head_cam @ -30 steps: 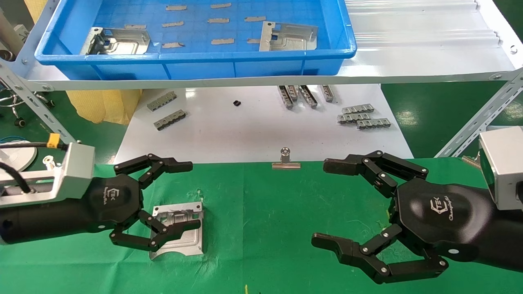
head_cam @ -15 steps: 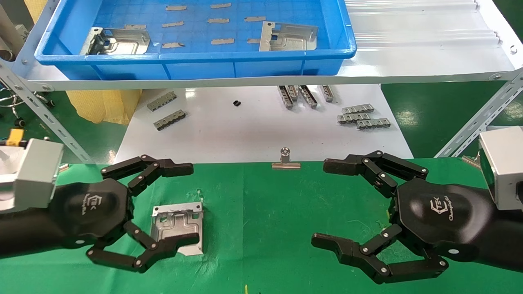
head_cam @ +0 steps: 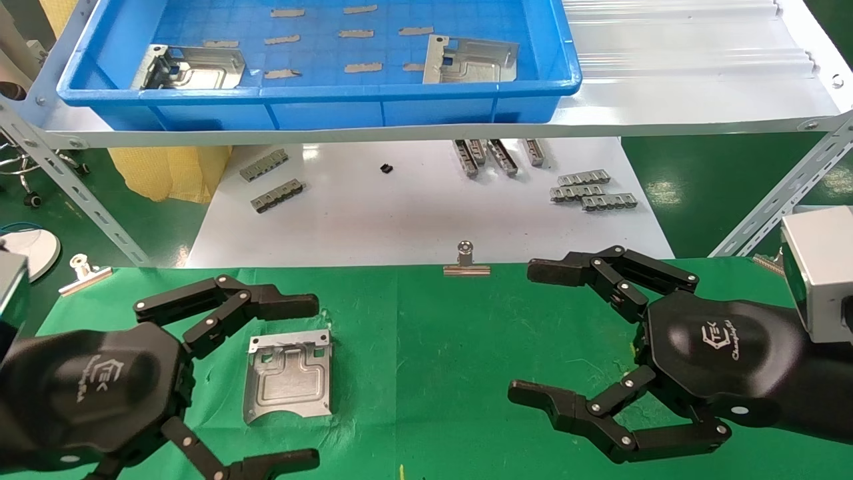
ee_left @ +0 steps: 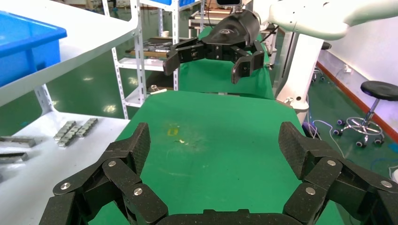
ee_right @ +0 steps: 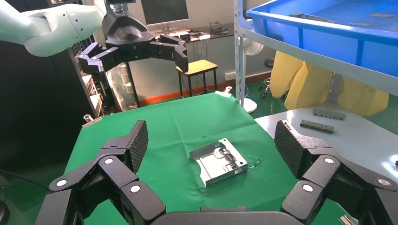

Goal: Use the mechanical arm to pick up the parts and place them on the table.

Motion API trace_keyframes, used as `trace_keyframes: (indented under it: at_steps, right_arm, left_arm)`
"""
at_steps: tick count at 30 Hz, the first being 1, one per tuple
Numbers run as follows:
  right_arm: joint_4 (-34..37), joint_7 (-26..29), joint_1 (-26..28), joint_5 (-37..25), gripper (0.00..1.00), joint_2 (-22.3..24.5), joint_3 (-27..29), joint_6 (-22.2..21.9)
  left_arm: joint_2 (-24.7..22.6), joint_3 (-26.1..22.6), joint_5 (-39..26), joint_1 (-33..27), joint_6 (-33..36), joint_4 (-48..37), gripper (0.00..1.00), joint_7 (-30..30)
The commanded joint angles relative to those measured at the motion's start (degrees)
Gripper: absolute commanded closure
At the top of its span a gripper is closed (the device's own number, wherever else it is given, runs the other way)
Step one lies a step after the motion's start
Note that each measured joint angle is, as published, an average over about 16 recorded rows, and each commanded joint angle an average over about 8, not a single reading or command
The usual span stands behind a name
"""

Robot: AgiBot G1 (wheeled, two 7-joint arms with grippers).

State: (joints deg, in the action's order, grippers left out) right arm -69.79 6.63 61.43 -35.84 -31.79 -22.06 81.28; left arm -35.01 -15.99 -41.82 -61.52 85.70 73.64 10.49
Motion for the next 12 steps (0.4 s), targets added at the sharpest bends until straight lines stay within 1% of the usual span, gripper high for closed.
trace_keyframes:
  at_steps: [1,12]
  right_arm:
    - [0.01,0.00,0.00,0.00,0.00,0.00,0.00,0.00]
    - [0.01,0.00,-0.01,0.01,0.00,0.00,0.00,-0.01]
  left_arm:
    - [0.37,0.81,0.27,0.70,-0.12,1.48,0.00,0.90]
    - [0.27,0.54,0.29,0.49,-0.15,0.90,0.00,0.59]
